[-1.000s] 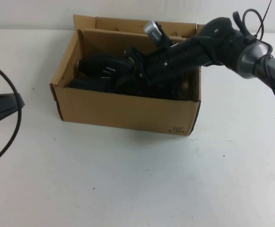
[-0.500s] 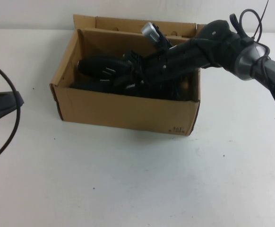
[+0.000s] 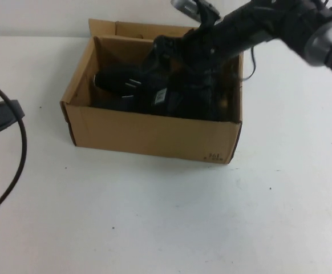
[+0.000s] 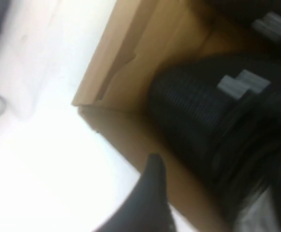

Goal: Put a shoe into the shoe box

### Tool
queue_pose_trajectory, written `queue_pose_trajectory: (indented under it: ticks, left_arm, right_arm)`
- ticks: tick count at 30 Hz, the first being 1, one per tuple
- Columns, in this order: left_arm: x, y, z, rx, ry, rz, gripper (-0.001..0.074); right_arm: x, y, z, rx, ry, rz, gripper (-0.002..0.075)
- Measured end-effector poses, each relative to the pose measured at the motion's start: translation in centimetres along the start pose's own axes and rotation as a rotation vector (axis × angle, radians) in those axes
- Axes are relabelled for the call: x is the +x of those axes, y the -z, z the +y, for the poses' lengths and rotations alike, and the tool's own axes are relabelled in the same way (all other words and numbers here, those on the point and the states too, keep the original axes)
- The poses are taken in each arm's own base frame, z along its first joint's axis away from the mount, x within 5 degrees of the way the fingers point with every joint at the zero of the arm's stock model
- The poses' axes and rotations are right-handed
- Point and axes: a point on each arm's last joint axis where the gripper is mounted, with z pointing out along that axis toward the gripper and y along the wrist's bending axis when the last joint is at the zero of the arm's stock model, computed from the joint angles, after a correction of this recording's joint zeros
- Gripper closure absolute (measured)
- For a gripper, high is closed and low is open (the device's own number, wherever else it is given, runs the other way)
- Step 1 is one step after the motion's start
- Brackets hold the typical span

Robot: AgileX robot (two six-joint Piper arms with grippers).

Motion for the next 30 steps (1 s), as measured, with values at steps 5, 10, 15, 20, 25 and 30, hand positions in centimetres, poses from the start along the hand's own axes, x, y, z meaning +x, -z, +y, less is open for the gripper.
queue_pose_trajectory:
  ticks: [5,10,15,20,25,30]
  left_arm:
    - [0.5,1.2,-2.5,-0.034,-0.122,0.016,0.0736]
    - [1.2,2.1,-3.8,-0.11,-0.215,0.039,0.0736]
    - [0.2,3.4,-4.9,-0.266,-0.365,0.102,0.0736]
    - [-3.4,5.0,-7.6,-0.385,-0.536,0.098,0.0736]
    - [-6.3,6.1,-11.5,-0.369,-0.633,0.006,0.0736]
    - [-6.5,6.1,-13.9,-0.266,-0.708,-0.002,0.0736]
  right_arm:
    - [-0.9,6.0,2.8,0.157,0.156,-0.077,0.0208]
    - [-0.3,11.0,6.6,0.171,0.243,-0.142,0.0511]
    - [1.3,16.8,11.1,0.154,0.361,-0.224,0.0711]
    - [4.4,25.1,16.4,0.19,0.512,-0.423,0.0737]
    - [9.5,33.6,20.2,0.307,0.635,-0.688,0.0741]
    - [14.8,37.8,20.8,0.344,0.676,-0.914,0.0741]
